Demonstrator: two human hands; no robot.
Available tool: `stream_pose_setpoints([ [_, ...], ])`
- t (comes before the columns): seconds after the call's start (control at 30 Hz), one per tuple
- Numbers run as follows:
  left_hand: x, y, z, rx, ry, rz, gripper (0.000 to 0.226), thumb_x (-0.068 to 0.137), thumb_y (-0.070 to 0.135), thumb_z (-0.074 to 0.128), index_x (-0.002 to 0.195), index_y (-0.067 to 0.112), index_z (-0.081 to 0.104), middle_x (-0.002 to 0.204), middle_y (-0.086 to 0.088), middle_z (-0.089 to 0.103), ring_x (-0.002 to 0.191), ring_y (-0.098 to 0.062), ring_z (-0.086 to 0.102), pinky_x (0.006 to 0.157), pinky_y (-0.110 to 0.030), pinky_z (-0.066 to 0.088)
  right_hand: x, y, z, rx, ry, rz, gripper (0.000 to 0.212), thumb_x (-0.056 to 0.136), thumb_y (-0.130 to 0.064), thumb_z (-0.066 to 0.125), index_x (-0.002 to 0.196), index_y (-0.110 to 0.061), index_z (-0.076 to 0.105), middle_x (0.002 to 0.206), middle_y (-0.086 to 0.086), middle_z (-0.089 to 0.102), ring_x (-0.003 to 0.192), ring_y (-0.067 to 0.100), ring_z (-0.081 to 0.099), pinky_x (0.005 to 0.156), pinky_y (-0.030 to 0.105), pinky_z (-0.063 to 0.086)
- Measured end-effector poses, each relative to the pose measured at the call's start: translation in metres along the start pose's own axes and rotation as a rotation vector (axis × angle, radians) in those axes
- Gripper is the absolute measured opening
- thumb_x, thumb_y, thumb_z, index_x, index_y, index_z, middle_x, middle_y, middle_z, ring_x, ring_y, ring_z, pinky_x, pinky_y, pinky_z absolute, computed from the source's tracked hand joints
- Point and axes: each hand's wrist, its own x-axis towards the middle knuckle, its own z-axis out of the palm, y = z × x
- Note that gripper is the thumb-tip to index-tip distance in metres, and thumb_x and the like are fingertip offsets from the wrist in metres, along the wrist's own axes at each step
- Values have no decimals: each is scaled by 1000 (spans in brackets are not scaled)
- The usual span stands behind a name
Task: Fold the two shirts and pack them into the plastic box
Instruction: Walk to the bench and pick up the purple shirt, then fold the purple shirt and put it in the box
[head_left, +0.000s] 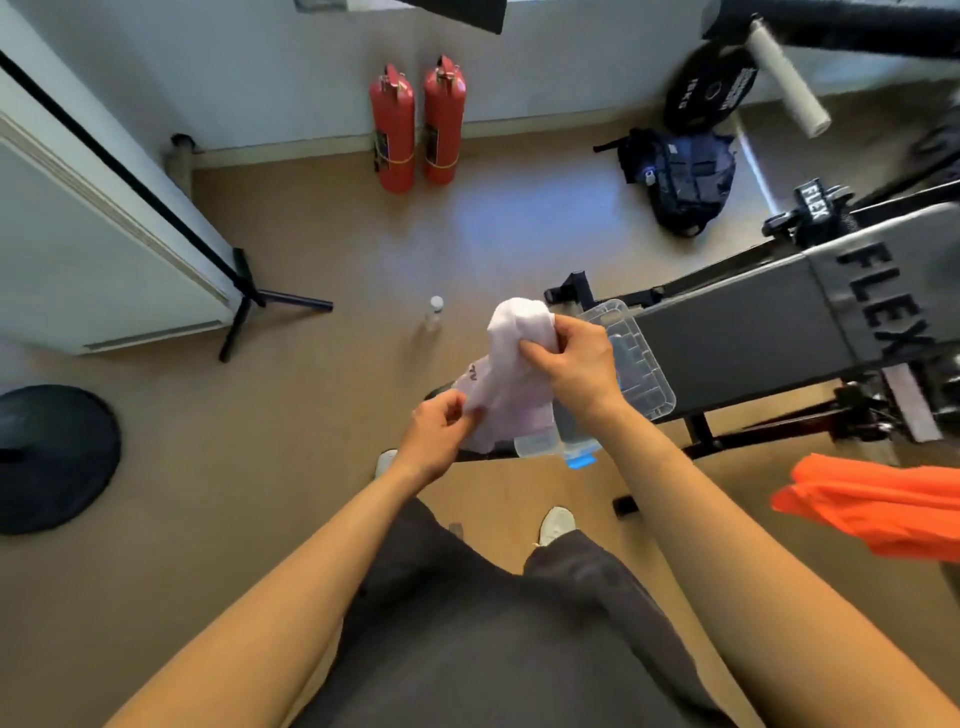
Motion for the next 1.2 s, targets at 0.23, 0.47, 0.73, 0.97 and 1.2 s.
stream_pose_setpoints([
  [0.23,-25,37,-40,-192,64,100,17,100,26,61,94,10,64,87,-2,63,79,-13,59,68,-26,53,-14,40,8,-28,-194,94,34,88,-35,74,113,-11,72,94,3,74,86,14,69,85,39,60],
  [0.47,-27,64,-10,-426,172,92,19,103,15,55,119,5,57,101,-5,67,87,-17,68,70,-30,60,-72,96,37,272,-452,-67,42,84,-33,79,124,-28,65,112,-5,71,104,10,68,90,28,59],
  [0.73,12,24,-2,-567,221,126,19,103,13,54,120,6,59,91,-4,73,78,-15,73,67,-28,59,-51,160,140,393,-295,-122,40,81,-50,78,115,-37,61,106,-19,65,101,7,63,85,22,57],
  [0.97,76,-56,-24,-498,378,185,23,101,13,58,122,3,60,97,-9,71,79,-19,72,67,-29,59,-1,237,215,406,-79,-163,24,97,-37,63,101,-14,68,94,2,70,88,18,68,79,40,64],
  [1.2,116,-156,-46,-343,600,71,16,99,13,61,111,18,50,92,0,59,72,-14,59,52,-27,52,6,296,238,409,-50,-187,12,100,-17,57,103,-9,65,94,9,66,91,25,64,79,41,60],
])
